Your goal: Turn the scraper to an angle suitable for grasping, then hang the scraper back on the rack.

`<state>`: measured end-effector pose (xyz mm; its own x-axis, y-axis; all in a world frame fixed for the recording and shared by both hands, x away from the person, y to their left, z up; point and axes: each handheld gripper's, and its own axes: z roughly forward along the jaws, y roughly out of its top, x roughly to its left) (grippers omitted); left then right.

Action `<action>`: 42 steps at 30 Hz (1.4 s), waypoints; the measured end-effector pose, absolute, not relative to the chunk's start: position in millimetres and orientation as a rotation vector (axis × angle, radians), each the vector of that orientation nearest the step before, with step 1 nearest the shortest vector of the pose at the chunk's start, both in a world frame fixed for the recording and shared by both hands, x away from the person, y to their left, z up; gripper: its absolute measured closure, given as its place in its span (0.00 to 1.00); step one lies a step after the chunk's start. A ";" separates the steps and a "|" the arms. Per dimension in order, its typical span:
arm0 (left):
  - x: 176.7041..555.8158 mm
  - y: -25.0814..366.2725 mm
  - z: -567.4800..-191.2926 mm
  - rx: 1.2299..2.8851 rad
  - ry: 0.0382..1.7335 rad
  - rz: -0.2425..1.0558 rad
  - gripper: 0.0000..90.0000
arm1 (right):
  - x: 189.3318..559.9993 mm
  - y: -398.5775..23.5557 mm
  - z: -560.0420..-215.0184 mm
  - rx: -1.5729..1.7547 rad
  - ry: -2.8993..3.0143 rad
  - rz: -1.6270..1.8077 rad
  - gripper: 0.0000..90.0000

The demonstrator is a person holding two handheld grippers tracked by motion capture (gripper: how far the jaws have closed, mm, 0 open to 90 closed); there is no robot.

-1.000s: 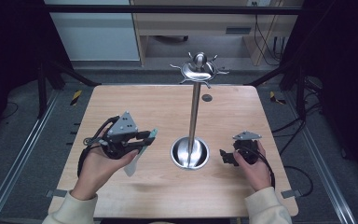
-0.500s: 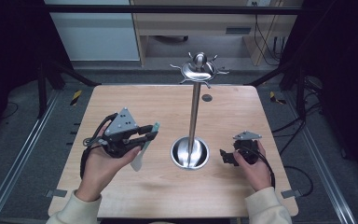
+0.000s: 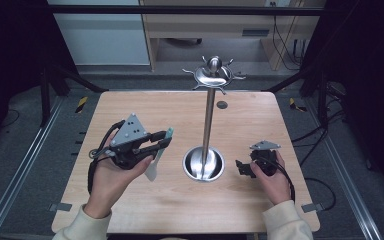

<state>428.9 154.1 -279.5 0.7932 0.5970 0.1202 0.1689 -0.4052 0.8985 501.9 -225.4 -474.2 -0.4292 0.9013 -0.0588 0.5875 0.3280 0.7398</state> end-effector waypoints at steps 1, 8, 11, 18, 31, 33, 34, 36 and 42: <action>428.4 153.8 -278.2 1.962 0.571 0.533 0.82 | 501.9 -225.4 -474.2 1.308 2.133 0.899 0.09; 424.6 148.7 -270.3 1.935 0.558 0.545 0.82 | 502.1 -225.9 -474.2 1.301 2.137 0.894 0.09; 423.0 146.1 -266.6 1.928 0.547 0.548 0.82 | 502.1 -225.8 -474.2 1.302 2.137 0.894 0.09; 422.6 141.9 -259.5 1.898 0.543 0.544 0.82 | 501.9 -225.7 -474.2 1.302 2.138 0.894 0.09; 423.0 137.3 -248.9 1.860 0.538 0.547 0.82 | 502.0 -225.5 -474.1 1.306 2.136 0.897 0.09; 423.0 136.1 -247.2 1.858 0.535 0.550 0.82 | 502.3 -226.0 -474.3 1.299 2.137 0.898 0.09; 422.9 135.4 -246.5 1.857 0.536 0.551 0.82 | 502.2 -225.7 -474.2 1.307 2.133 0.909 0.09; 422.8 134.4 -244.8 1.851 0.538 0.551 0.82 | 502.3 -225.8 -474.2 1.305 2.131 0.909 0.09; 424.9 131.8 -241.7 1.827 0.548 0.558 0.82 | 501.5 -226.0 -473.0 1.307 2.125 0.910 0.09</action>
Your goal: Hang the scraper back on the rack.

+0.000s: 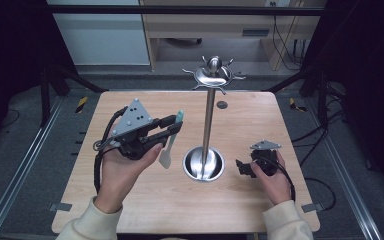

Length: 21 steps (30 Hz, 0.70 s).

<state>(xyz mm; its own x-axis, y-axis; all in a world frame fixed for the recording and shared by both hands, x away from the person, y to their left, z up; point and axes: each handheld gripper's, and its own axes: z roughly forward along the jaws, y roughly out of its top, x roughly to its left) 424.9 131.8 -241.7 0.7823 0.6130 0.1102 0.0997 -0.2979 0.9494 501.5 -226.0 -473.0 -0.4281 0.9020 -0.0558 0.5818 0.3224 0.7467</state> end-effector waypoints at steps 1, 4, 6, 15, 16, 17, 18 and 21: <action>425.1 131.4 -241.4 1.824 0.550 0.561 0.82 | 501.5 -226.0 -473.0 1.307 2.125 0.910 0.09; 425.7 130.9 -239.5 1.808 0.551 0.565 0.82 | 501.5 -226.3 -472.8 1.307 2.123 0.915 0.09; 425.7 131.0 -239.0 1.805 0.551 0.562 0.82 | 501.6 -226.6 -472.8 1.311 2.121 0.912 0.09; 424.7 129.1 -226.7 1.771 0.540 0.567 0.82 | 501.0 -226.4 -473.0 1.311 2.120 0.911 0.09; 424.9 128.1 -224.4 1.760 0.539 0.568 0.82 | 501.1 -226.4 -473.1 1.309 2.121 0.912 0.09; 425.2 127.6 -223.1 1.761 0.537 0.568 0.82 | 501.1 -226.4 -473.0 1.308 2.120 0.912 0.09; 426.2 126.6 -221.4 1.761 0.534 0.568 0.82 | 500.9 -226.4 -472.9 1.311 2.119 0.911 0.09; 429.9 125.7 -219.5 1.754 0.543 0.548 0.82 | 500.7 -226.5 -472.9 1.310 2.117 0.912 0.09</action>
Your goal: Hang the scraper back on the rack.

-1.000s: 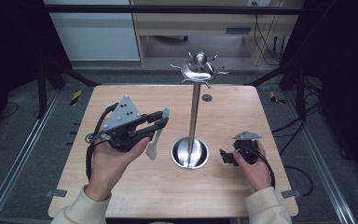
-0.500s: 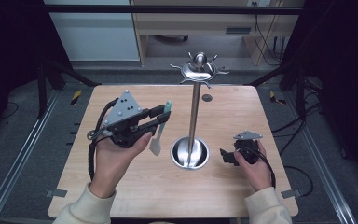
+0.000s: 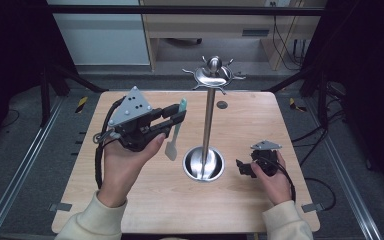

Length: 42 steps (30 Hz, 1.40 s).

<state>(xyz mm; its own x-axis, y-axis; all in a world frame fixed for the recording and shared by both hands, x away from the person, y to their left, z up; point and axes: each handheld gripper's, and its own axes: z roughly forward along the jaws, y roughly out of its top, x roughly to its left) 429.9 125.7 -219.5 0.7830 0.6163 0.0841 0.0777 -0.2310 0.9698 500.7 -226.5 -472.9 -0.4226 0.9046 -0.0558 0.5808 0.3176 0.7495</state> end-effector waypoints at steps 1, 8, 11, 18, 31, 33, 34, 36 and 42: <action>430.9 125.7 -219.3 1.751 0.546 0.545 0.82 | 500.7 -226.3 -473.0 1.310 2.117 0.912 0.09; 437.7 125.8 -214.2 1.742 0.558 0.523 0.82 | 500.8 -226.1 -472.8 1.311 2.116 0.915 0.09; 438.8 123.5 -210.5 1.749 0.554 0.529 0.82 | 500.9 -226.3 -472.9 1.307 2.119 0.914 0.09; 442.6 120.3 -205.7 1.753 0.557 0.540 0.82 | 500.3 -225.3 -472.2 1.300 2.123 0.916 0.09; 445.4 115.9 -203.1 1.768 0.561 0.533 0.82 | 500.5 -225.6 -472.0 1.302 2.121 0.920 0.09; 446.9 115.7 -204.1 1.768 0.567 0.529 0.82 | 500.4 -225.4 -471.9 1.302 2.120 0.921 0.09; 447.4 115.5 -204.3 1.767 0.569 0.529 0.82 | 500.5 -225.4 -471.9 1.301 2.120 0.920 0.09; 447.7 115.0 -204.0 1.766 0.570 0.528 0.82 | 500.1 -225.1 -471.7 1.301 2.121 0.923 0.09; 446.9 114.5 -201.5 1.769 0.567 0.536 0.82 | 500.2 -225.2 -471.7 1.304 2.119 0.924 0.09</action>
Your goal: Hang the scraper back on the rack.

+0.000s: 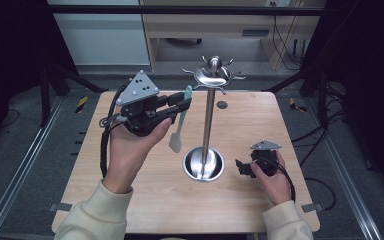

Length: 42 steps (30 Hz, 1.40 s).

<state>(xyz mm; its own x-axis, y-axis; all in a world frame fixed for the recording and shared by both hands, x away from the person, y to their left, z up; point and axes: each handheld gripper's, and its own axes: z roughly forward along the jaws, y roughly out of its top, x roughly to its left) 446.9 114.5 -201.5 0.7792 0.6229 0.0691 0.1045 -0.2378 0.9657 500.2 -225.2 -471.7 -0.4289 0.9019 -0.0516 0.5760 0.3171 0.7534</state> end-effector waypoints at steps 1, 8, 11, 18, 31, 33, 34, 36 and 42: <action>447.2 114.2 -201.4 1.769 0.568 0.534 0.82 | 500.2 -225.2 -471.6 1.304 2.119 0.925 0.09; 449.5 112.2 -202.4 1.776 0.570 0.527 0.82 | 500.1 -225.3 -471.5 1.304 2.120 0.927 0.09; 451.1 110.5 -202.5 1.787 0.572 0.527 0.82 | 500.3 -225.3 -471.8 1.305 2.122 0.922 0.09; 454.8 105.6 -202.1 1.806 0.576 0.542 0.82 | 500.1 -226.5 -471.5 1.300 2.122 0.925 0.09; 459.5 96.7 -202.2 1.811 0.579 0.559 0.82 | 500.0 -225.1 -471.8 1.302 2.125 0.929 0.09; 460.2 96.1 -202.9 1.811 0.583 0.559 0.82 | 499.9 -225.3 -471.6 1.302 2.124 0.930 0.09; 460.6 95.7 -203.1 1.808 0.585 0.555 0.82 | 499.9 -225.4 -471.5 1.301 2.125 0.929 0.09; 461.4 94.9 -203.3 1.806 0.585 0.559 0.82 | 500.2 -225.6 -471.4 1.300 2.127 0.927 0.09; 462.8 94.7 -203.5 1.811 0.581 0.557 0.82 | 500.9 -226.3 -471.4 1.298 2.128 0.928 0.09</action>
